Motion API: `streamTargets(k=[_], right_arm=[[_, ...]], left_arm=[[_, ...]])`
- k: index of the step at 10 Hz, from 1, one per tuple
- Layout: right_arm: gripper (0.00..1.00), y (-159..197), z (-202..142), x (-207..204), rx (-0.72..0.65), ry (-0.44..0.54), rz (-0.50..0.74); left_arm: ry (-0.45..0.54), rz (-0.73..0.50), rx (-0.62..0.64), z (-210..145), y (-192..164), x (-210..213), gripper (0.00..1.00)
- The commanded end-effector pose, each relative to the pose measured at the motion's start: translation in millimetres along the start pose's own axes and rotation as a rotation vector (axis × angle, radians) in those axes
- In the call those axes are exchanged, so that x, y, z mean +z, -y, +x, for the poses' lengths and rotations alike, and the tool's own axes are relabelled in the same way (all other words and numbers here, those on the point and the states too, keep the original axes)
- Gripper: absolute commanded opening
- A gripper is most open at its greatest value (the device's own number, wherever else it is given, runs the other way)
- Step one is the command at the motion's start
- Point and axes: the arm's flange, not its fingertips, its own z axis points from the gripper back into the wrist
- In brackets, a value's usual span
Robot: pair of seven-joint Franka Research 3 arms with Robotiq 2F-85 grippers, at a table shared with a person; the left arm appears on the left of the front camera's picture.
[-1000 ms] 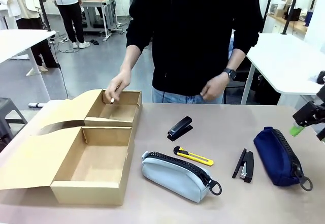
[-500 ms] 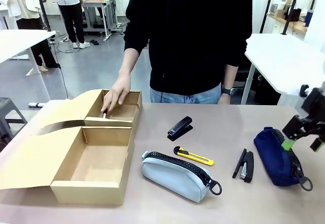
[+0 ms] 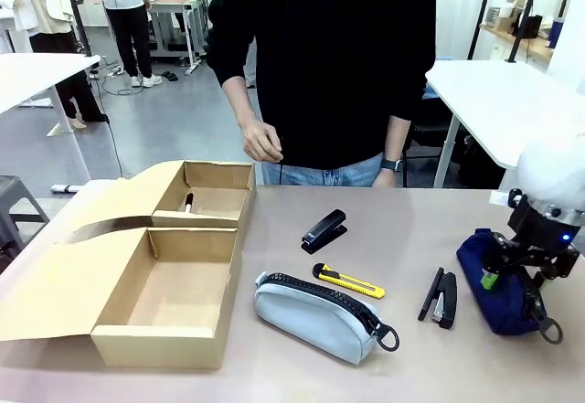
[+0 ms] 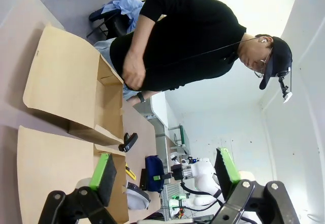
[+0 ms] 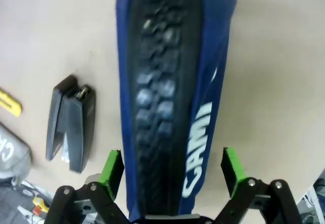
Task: Place items inside the box.
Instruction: Pick up a Pencil pouch or Stapler and place it inside the Mailer Box closest to the robot.
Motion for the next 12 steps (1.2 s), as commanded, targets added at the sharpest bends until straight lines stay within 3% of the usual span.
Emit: streamTargets(k=[1, 2, 5, 6, 9, 12], right_arm=[[1.0, -2, 8, -10, -0.05, 0.03, -0.026], [1.0, -2, 7, -12, -0.065, 0.039, -0.001], [0.06, -2, 3, -6, -0.046, 0.058, -0.008], [0.0, -3, 2, -7, -0.035, 0.057, -0.004], [0.03, -7, 2, -6, -0.022, 0.052, -0.004], [0.0, -7, -2, -1, -0.02, 0.049, 0.0]], left_arm=[[0.012, -0.028, -0.024, 1, 1, -1, 1.0], [0.012, -0.028, -0.024, 1, 1, -1, 1.0], [0.012, -0.028, -0.024, 1, 1, -1, 1.0], [0.012, -0.028, -0.024, 1, 1, -1, 1.0], [0.012, -0.028, -0.024, 1, 1, -1, 1.0], [0.012, -0.028, -0.024, 1, 1, -1, 1.0]])
